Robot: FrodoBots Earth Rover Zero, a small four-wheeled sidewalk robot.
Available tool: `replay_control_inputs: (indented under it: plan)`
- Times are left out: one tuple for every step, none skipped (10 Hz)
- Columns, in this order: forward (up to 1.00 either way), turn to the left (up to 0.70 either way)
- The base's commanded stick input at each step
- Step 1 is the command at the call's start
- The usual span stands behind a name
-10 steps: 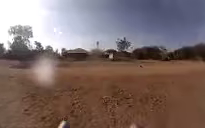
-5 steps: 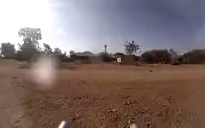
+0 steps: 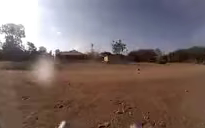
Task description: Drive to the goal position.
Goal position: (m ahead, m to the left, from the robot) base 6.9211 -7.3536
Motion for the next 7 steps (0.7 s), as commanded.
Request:
replay_control_inputs:
  plan:
    - [0.7, -0.27]
    - [0.7, -0.27]
    - [0.7, -0.27]
    - [0.7, -0.27]
    - [0.7, -0.27]
    - [0.7, -0.27]
    - [0.7, -0.27]
